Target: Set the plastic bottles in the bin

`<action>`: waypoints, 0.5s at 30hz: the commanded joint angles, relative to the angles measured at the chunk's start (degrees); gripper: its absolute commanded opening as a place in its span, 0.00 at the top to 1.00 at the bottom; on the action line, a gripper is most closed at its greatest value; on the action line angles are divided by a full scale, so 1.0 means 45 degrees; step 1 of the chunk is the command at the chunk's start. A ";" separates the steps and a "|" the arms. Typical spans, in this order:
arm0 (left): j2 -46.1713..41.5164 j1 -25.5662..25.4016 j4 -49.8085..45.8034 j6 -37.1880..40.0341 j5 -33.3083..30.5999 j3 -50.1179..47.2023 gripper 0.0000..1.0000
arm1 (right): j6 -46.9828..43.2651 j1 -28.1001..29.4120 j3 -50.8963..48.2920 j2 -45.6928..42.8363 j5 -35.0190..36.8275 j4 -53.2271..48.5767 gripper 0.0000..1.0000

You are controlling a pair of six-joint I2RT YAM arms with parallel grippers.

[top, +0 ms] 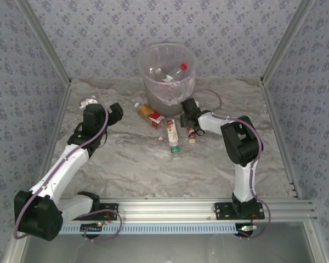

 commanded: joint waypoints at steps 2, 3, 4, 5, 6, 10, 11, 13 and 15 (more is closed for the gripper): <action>0.0051 0.0061 0.0048 -0.0101 0.0182 -0.0004 0.01 | 0.0313 -0.0034 -0.0413 -0.0645 0.0668 0.0055 0.37; 0.0067 0.0061 0.0049 -0.0112 0.0209 0.0017 0.01 | 0.0371 -0.0028 -0.0572 -0.0790 0.0709 0.0145 0.38; 0.0091 0.0061 0.0038 -0.0121 0.0193 0.0012 0.00 | 0.0432 -0.0027 -0.0749 -0.0972 0.0733 0.0281 0.39; 0.0088 0.0065 0.0050 -0.0120 0.0209 0.0012 0.01 | 0.0499 -0.0041 -0.0820 -0.1180 0.0734 0.0437 0.39; 0.0105 0.0063 0.0047 -0.0116 0.0229 0.0014 0.01 | 0.0577 -0.0045 -0.1379 -0.1363 0.0734 0.0629 0.41; 0.0140 0.0080 0.0072 -0.0140 0.0229 0.0025 0.01 | 0.0798 -0.0093 -0.2269 -0.2185 0.0656 0.1231 0.46; 0.0160 0.0080 0.0086 -0.0132 0.0243 0.0015 0.01 | 0.0859 -0.0108 -0.2509 -0.2372 0.0675 0.1376 0.47; 0.0198 0.0080 0.0125 -0.0152 0.0263 0.0025 0.01 | 0.0962 -0.0126 -0.2913 -0.2800 0.0712 0.1629 0.50; 0.0237 0.0080 0.0143 -0.0156 0.0302 0.0042 0.01 | 0.1039 -0.0127 -0.3295 -0.3192 0.0768 0.1795 0.54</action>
